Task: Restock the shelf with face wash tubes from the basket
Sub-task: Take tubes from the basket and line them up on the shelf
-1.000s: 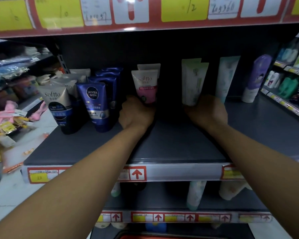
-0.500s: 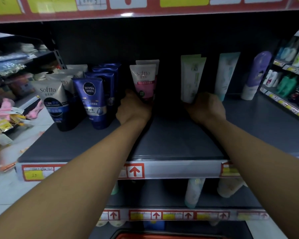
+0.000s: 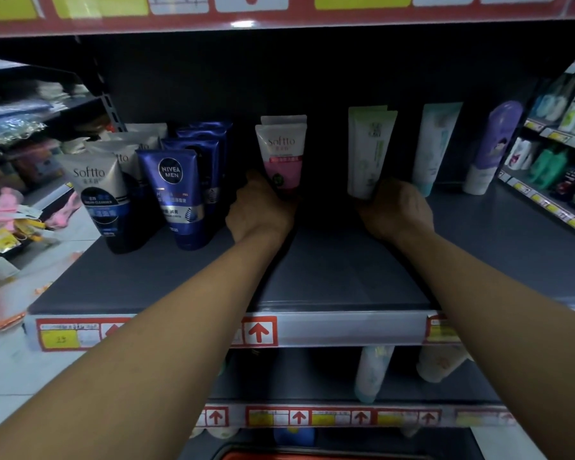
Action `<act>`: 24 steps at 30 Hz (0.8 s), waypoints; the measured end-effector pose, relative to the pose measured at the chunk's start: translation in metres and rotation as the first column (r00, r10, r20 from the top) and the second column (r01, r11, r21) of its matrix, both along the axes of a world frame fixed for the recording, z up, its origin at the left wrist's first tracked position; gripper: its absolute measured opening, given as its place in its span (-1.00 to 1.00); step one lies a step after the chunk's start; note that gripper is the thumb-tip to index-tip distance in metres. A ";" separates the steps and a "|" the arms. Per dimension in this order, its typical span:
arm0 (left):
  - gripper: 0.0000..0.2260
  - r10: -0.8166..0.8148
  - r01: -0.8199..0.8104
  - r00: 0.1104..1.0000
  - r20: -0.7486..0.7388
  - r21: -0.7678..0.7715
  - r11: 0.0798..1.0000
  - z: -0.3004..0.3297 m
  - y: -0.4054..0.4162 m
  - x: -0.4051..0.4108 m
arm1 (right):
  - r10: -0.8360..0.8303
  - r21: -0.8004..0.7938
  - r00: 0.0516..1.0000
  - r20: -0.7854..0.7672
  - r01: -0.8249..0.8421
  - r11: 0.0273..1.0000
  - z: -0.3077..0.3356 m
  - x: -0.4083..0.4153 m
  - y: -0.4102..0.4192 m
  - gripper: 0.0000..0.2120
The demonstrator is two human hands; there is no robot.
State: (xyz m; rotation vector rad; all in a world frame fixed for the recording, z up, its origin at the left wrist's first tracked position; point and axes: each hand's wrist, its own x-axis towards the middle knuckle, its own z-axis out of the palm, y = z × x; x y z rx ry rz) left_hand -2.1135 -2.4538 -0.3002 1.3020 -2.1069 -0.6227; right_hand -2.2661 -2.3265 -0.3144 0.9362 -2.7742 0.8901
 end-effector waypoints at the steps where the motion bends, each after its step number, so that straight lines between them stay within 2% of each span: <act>1: -0.32 -0.003 0.003 1.000 0.009 -0.004 1.000 0.000 0.000 0.000 | 0.003 0.001 1.000 0.002 -0.003 1.000 0.000 0.000 0.000 -0.43; 8: -0.32 -0.017 0.017 1.000 0.020 -0.008 1.000 0.000 0.001 -0.002 | -0.007 -0.005 1.000 -0.006 0.007 1.000 -0.005 -0.006 -0.002 -0.42; 13: -0.16 -0.009 0.010 1.000 -0.023 0.048 0.999 -0.002 -0.003 -0.001 | -0.004 -0.047 1.000 0.015 0.005 0.999 -0.004 -0.007 -0.001 -0.34; 17: -0.12 -0.017 0.021 0.999 -0.041 0.079 0.997 -0.002 -0.005 0.005 | -0.025 -0.026 1.000 0.006 0.025 0.999 0.005 0.002 0.006 -0.33; 21: -0.04 -0.112 0.109 0.993 0.022 0.110 0.988 0.002 -0.003 0.021 | -0.035 0.020 0.999 -0.021 0.035 0.999 0.013 0.018 0.019 -0.38; 24: -0.17 -0.219 0.213 0.972 0.086 0.073 0.974 0.002 0.009 0.035 | 0.052 0.111 0.995 -0.081 -0.043 0.993 0.021 0.034 0.033 -0.47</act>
